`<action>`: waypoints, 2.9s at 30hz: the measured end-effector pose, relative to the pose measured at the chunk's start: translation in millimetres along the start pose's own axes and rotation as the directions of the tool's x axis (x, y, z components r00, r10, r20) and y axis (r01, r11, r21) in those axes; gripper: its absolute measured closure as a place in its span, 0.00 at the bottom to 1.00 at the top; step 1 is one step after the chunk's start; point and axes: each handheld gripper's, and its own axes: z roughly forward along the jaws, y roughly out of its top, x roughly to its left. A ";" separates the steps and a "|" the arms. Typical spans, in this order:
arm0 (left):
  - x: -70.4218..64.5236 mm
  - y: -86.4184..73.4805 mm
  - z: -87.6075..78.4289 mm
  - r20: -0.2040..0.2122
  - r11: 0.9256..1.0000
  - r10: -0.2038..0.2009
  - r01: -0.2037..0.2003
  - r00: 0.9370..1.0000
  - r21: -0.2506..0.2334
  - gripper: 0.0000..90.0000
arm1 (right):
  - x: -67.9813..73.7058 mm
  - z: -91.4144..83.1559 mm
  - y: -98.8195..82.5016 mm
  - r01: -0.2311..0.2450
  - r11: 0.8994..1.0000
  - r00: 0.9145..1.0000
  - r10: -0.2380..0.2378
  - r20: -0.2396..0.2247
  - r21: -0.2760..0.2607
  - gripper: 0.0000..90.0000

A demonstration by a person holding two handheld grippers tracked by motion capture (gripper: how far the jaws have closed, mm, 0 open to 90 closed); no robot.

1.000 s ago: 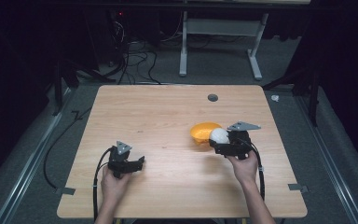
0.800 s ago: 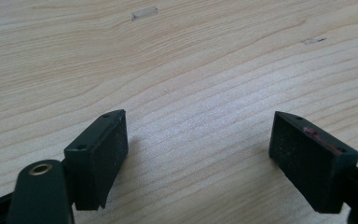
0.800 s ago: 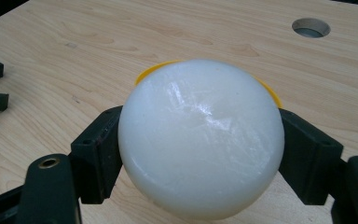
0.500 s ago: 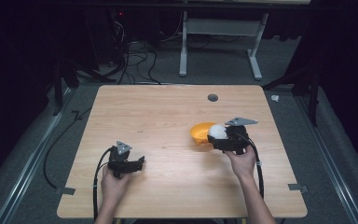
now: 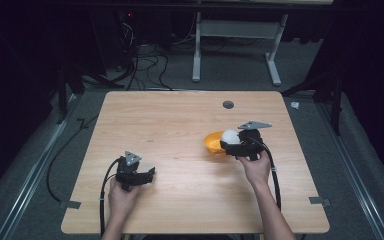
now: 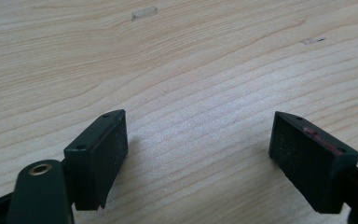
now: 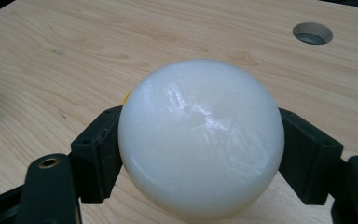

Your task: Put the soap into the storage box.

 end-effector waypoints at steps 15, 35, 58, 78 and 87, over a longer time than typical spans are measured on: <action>0.0 0.0 0.0 0.002 1.000 0.001 -0.001 1.000 0.000 0.22 | 1.5 17.7 14.1 0.025 0.999 1.000 -0.025 0.016 0.027 0.28; 0.0 0.0 -0.1 0.002 1.000 0.002 -0.002 1.000 0.000 0.22 | -2.5 46.4 8.3 0.018 0.996 0.998 -0.023 0.055 0.091 0.28; 0.0 -0.1 -0.1 0.002 1.000 0.001 -0.001 1.000 0.000 0.22 | -2.5 65.9 1.4 -0.004 0.989 0.998 -0.004 0.060 0.145 0.27; 0.0 -0.1 -0.1 0.003 1.000 0.002 -0.002 1.000 0.000 0.22 | -4.4 53.2 5.1 -0.010 0.996 0.999 0.007 0.034 0.091 0.26; 0.0 -0.1 -0.1 0.003 1.000 0.002 -0.002 1.000 0.000 0.22 | -4.7 45.7 5.6 -0.015 0.997 0.999 0.011 0.044 0.073 0.27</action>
